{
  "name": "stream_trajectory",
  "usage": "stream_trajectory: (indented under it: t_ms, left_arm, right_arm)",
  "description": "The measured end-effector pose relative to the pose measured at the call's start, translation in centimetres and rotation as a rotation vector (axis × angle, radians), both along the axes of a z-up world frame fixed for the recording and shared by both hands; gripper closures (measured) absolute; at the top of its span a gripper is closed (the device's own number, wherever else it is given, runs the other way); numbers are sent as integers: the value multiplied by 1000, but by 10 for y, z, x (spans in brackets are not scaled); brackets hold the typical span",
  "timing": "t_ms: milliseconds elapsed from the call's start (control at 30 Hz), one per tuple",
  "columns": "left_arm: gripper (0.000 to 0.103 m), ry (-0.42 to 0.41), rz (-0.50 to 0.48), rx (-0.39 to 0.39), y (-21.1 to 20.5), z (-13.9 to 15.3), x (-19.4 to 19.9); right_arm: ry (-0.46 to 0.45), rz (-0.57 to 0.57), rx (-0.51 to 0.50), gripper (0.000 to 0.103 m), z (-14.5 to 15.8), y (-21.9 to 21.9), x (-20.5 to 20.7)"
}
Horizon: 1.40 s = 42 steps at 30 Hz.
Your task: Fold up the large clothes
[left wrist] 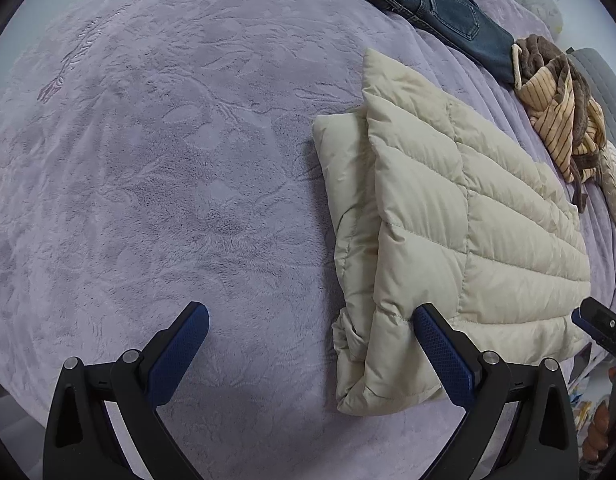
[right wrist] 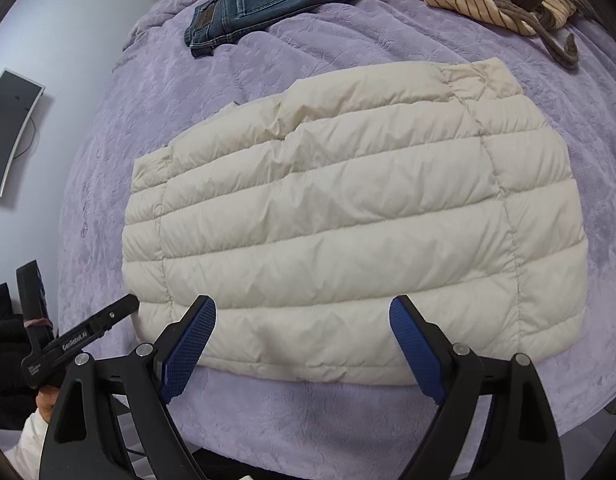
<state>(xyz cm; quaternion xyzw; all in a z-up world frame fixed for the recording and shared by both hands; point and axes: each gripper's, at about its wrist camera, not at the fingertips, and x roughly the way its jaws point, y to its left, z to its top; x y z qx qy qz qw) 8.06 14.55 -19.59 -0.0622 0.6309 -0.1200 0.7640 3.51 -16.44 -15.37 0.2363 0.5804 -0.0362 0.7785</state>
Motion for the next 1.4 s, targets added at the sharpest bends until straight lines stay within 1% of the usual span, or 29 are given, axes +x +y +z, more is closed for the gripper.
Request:
stream_trajectory:
  t_ms: [67, 133, 167, 200, 233, 267, 300, 367, 467, 567, 667, 800, 867, 900, 933, 1000, 1033, 1133, 1267, 1367, 1400]
  left_arm:
    - [0, 4, 4, -43, 2, -2, 3]
    - [0, 18, 14, -119, 6, -3, 6]
    - [0, 30, 22, -163, 9, -4, 8]
    - [0, 42, 27, -203, 11, -6, 11]
    - [0, 55, 30, -240, 13, -8, 14]
    - [0, 66, 31, -269, 14, -10, 17]
    - [0, 76, 31, -293, 15, -13, 21]
    - [0, 99, 30, -331, 17, -21, 29]
    - [0, 144, 17, -394, 15, -35, 41]
    - [0, 187, -40, -458, -2, -49, 52]
    - [0, 211, -108, -454, -21, -62, 61]
    - [1, 199, -171, -462, -41, -60, 70]
    - [32, 178, -218, -446, -52, -53, 68]
    - [54, 176, -243, -448, -59, -50, 68]
    - [64, 157, -259, -447, -61, -43, 65]
    - [69, 107, -294, -432, -66, -29, 59]
    - [69, 95, -301, -426, -67, -25, 58]
    - [69, 92, -299, -431, -63, -18, 56]
    - [69, 93, -287, -411, -56, -12, 53]
    - [70, 76, -271, -393, -47, -2, 47]
    - [72, 66, -267, -386, -48, 3, 45]
  right_arm:
    - [-1, 1, -16, 14, 0, -2, 8]
    - [-13, 13, -19, 22, 0, -2, 16]
    - [-15, 24, -24, 36, 0, -1, 20]
    - [-12, 35, -32, 46, -2, 1, 23]
    - [-8, 46, -40, 67, -3, 2, 27]
    - [-5, 55, -40, 80, -6, 3, 30]
    - [-5, 65, -33, 82, -9, 4, 33]
    - [-5, 88, -41, 82, -14, 6, 38]
    - [25, 109, -61, 82, -28, 10, 41]
    - [46, 112, -51, 82, -42, 9, 41]
    - [52, 103, -29, 82, -49, 6, 41]
    - [56, 89, -12, 82, -54, 3, 41]
    - [57, 84, -10, 82, -55, 2, 41]
    - [58, 80, -11, 82, -56, 2, 41]
    - [58, 76, -12, 82, -57, 2, 40]
    - [64, 65, -11, 82, -57, 2, 40]
    - [69, 62, -10, 82, -56, 2, 40]
    - [60, 80, -11, 82, -43, 1, 41]
    - [0, 122, -87, 82, -18, -2, 43]
    - [-23, 165, -115, 82, -14, -8, 50]
    - [-21, 180, -111, 82, -17, -11, 54]
